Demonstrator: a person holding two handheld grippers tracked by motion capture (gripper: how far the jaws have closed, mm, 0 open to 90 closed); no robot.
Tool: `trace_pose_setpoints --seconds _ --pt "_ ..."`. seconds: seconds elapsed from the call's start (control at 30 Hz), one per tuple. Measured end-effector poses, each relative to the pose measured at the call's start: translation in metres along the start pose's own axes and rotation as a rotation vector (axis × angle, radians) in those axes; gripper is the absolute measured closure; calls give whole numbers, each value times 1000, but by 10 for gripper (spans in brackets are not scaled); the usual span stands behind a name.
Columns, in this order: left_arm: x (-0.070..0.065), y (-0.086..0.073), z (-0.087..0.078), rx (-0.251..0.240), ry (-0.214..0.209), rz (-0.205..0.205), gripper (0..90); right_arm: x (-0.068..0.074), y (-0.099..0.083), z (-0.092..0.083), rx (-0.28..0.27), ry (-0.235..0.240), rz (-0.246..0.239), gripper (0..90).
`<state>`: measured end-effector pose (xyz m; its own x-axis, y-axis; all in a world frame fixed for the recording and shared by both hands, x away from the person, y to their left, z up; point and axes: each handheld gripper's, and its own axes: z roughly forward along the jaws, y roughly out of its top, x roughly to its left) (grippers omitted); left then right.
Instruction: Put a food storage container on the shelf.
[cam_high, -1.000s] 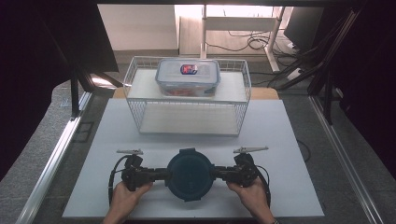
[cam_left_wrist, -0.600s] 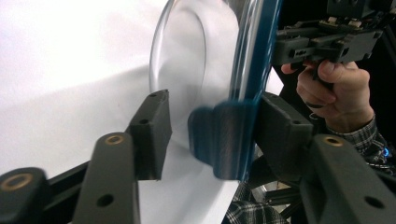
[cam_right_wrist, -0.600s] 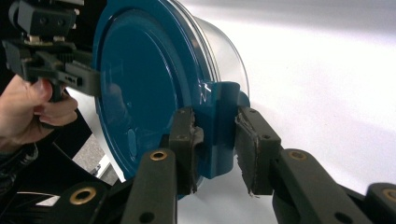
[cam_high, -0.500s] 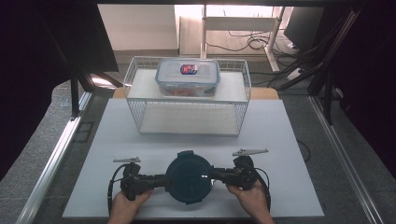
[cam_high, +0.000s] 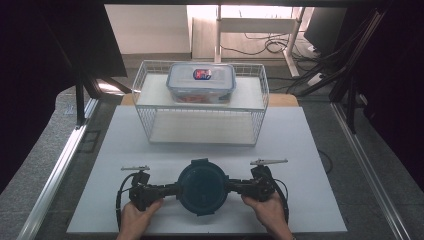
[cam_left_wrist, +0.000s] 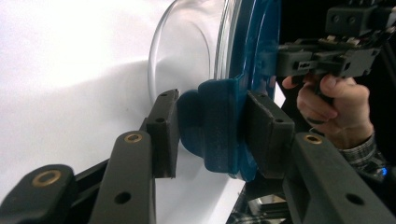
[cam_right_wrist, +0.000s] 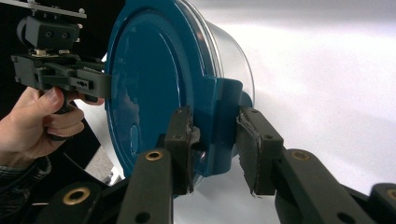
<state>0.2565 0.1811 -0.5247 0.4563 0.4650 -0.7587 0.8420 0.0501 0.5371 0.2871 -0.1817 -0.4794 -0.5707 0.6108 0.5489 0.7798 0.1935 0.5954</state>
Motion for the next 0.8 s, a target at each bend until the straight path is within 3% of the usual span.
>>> trace_pose_setpoints --seconds 0.27,0.43,0.63,0.8 --pt "-4 12 5 41 18 65 582 1 5 -3 -23 -52 -30 687" --pt "-1 17 6 56 -2 67 583 -1 6 -4 -25 -51 -27 688" --pt "-7 28 5 42 -15 93 583 3 13 -10 -50 -64 -53 688" --pt "-18 47 2 19 -12 133 583 7 24 -20 -90 -70 -73 687"
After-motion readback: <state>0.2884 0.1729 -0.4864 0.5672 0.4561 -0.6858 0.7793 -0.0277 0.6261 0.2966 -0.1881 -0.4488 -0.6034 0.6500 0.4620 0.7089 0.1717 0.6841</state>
